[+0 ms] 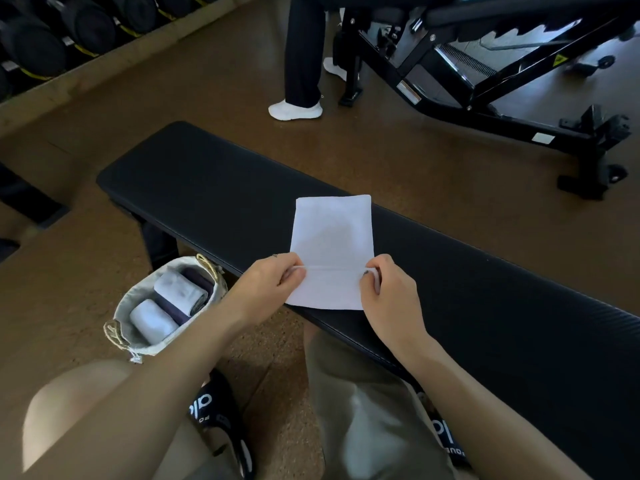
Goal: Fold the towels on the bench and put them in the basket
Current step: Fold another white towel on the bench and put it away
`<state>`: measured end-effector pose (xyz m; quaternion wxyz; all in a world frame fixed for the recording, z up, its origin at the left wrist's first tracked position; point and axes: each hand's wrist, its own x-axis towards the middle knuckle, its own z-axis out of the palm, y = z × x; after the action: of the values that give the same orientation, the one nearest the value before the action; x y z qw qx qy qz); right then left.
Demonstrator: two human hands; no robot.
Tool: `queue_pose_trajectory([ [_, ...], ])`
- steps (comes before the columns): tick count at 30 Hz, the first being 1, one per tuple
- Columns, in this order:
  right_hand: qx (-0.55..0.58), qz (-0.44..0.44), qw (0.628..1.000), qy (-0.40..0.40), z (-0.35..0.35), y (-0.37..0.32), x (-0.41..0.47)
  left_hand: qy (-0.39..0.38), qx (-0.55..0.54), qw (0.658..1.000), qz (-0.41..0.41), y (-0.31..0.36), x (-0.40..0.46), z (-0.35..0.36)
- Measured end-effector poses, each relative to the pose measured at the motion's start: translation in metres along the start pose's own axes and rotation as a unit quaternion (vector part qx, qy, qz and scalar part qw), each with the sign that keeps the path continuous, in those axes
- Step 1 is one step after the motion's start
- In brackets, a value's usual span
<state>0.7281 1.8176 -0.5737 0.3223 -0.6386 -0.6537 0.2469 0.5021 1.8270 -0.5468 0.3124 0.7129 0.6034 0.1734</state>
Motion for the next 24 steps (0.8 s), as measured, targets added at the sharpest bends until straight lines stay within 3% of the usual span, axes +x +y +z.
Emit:
queue_pose_trajectory([
  [13,-0.046,-0.019,0.998,-0.027,-0.003,0.003,-0.005,-0.001,0.064,0.998,0.021,-0.002,-0.001,0.003],
  [16,-0.055,-0.015,0.998,-0.030,-0.002,0.003,-0.004,0.023,0.140,0.990,0.018,0.002,-0.001,0.008],
  [20,-0.105,-0.065,0.992,-0.008,-0.001,0.002,-0.003,0.086,0.327,0.921,0.193,0.000,0.001,0.011],
  [22,-0.185,-0.160,0.970,0.000,0.000,0.007,-0.003,0.039,0.358,0.891,0.277,0.006,0.001,0.011],
  [24,-0.236,-0.246,0.940,-0.014,0.000,0.012,-0.001,-0.007,0.365,0.886,0.287,0.010,-0.001,0.011],
])
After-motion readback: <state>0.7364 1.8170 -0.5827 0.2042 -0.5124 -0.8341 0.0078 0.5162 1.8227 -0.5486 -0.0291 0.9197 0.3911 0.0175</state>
